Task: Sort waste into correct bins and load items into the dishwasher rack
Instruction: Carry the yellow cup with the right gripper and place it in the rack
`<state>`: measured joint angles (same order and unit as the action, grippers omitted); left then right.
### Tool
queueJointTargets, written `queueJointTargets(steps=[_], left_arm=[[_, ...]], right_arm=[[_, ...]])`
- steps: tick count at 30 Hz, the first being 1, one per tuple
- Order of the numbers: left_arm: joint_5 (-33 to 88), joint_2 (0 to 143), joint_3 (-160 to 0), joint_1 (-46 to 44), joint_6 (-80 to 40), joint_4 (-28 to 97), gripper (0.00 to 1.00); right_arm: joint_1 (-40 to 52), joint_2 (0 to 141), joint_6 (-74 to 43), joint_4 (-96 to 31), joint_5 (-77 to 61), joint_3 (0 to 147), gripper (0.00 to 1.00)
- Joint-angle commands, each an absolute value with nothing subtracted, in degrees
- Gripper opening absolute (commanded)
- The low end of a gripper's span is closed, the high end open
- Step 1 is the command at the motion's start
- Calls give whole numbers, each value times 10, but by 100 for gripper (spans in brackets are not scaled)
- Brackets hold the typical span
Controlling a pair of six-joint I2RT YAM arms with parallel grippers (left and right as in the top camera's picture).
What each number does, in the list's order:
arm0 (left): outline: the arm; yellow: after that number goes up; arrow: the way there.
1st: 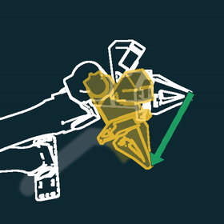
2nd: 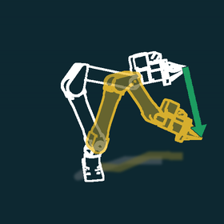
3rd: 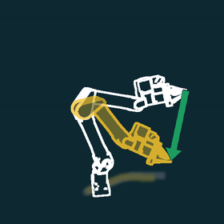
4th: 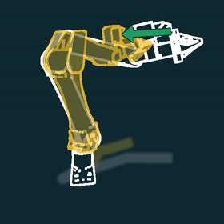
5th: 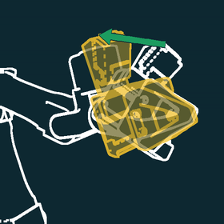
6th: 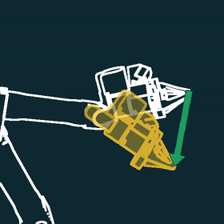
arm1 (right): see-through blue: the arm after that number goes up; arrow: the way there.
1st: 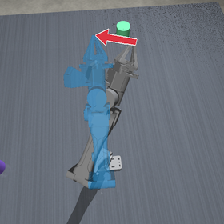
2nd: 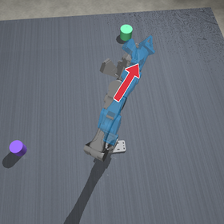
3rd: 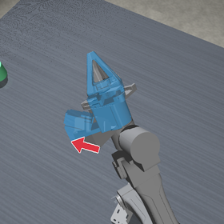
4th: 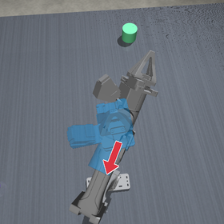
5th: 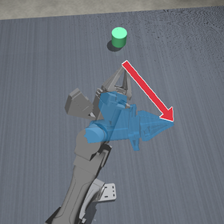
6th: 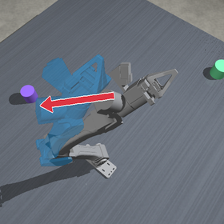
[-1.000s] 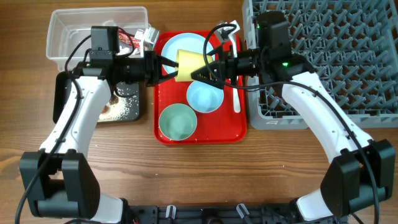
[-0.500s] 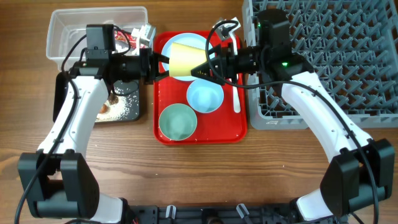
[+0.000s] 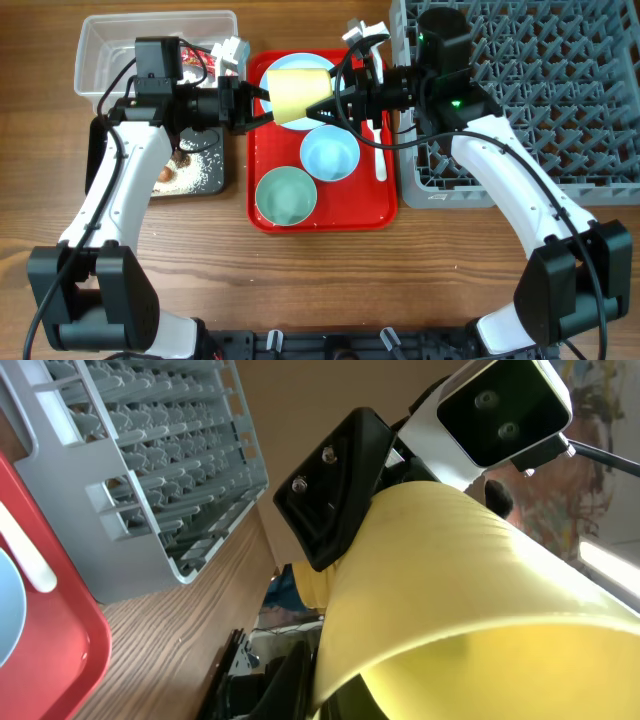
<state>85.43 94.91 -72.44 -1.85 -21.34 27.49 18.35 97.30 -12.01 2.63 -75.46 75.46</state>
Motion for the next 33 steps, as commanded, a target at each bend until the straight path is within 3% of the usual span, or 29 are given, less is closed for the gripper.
queueJointTargets(steps=[1, 5, 8, 9, 12, 15, 20, 25, 29, 32, 33], left_arm=[[868, 936, -724, -33, -202, 280, 4], [868, 936, -724, -33, -202, 280, 4], [868, 936, -724, -33, -202, 280, 4], [868, 936, -724, -33, -202, 281, 4], [870, 936, -724, -33, -202, 281, 4], [870, 936, -724, -33, -202, 281, 4], [870, 936, -724, -33, -202, 281, 4], [870, 936, -724, -33, -202, 281, 4], [881, 936, -724, -33, -202, 281, 4], [884, 936, -724, -36, -202, 281, 4], [890, 936, -724, -36, -202, 281, 4]], right_arm=[[174, 980, -119, 39, -709, 764, 59], [168, 980, -107, 38, -699, 764, 60], [167, 980, -105, 38, -693, 764, 95], [164, 980, -104, 38, -688, 764, 100], [153, 980, -105, 38, -688, 764, 99], [152, 980, -105, 38, -693, 764, 86], [156, 980, -90, 40, -753, 764, 83], [156, 980, -89, 41, -790, 764, 65], [156, 980, -76, 47, -829, 764, 71], [156, 980, -75, 53, -853, 764, 90], [156, 980, -76, 55, -859, 764, 90]])
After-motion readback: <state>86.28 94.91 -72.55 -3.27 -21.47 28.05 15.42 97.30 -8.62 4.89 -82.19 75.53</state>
